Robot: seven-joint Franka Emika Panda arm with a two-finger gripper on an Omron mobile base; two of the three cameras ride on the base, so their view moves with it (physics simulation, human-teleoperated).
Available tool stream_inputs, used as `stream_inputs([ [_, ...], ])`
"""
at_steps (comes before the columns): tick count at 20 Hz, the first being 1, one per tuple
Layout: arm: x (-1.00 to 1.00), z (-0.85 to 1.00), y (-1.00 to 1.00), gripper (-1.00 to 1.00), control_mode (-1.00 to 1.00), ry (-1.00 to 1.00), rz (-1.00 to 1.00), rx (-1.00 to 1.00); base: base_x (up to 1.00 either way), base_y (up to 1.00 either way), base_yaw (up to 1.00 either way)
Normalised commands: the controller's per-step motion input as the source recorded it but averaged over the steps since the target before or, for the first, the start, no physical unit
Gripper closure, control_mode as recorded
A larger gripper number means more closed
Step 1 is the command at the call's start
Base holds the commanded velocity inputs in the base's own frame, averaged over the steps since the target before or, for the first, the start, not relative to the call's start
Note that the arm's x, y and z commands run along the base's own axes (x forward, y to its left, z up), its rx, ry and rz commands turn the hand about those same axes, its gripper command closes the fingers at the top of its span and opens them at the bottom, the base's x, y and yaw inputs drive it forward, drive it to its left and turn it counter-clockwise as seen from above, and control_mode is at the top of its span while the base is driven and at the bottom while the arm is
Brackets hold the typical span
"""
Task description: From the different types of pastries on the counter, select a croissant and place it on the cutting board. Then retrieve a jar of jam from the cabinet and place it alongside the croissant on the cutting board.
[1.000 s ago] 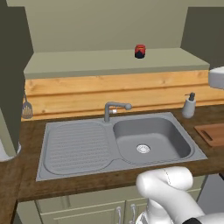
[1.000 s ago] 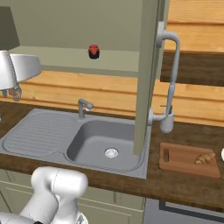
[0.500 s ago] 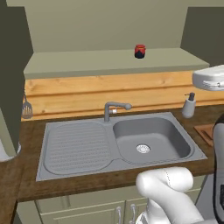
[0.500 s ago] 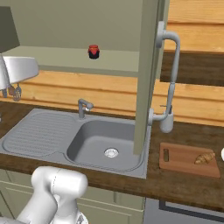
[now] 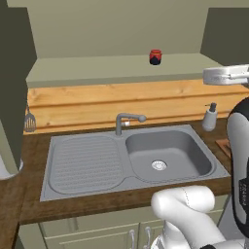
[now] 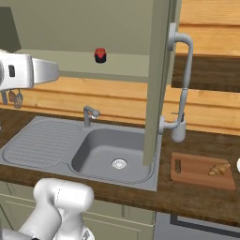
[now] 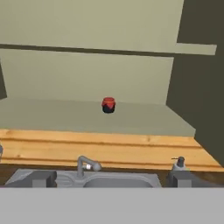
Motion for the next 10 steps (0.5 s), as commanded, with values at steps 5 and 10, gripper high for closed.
stream_inputs([
  [5, 0.17, 0.0, 0.0, -1.0, -1.0, 0.03, 0.0, 0.07, 0.0, 0.0, 0.0],
  [10, 0.05, -0.25, 0.01, -1.0, -1.0, -0.02, 0.0, 0.02, 0.0, 0.0, 0.0],
])
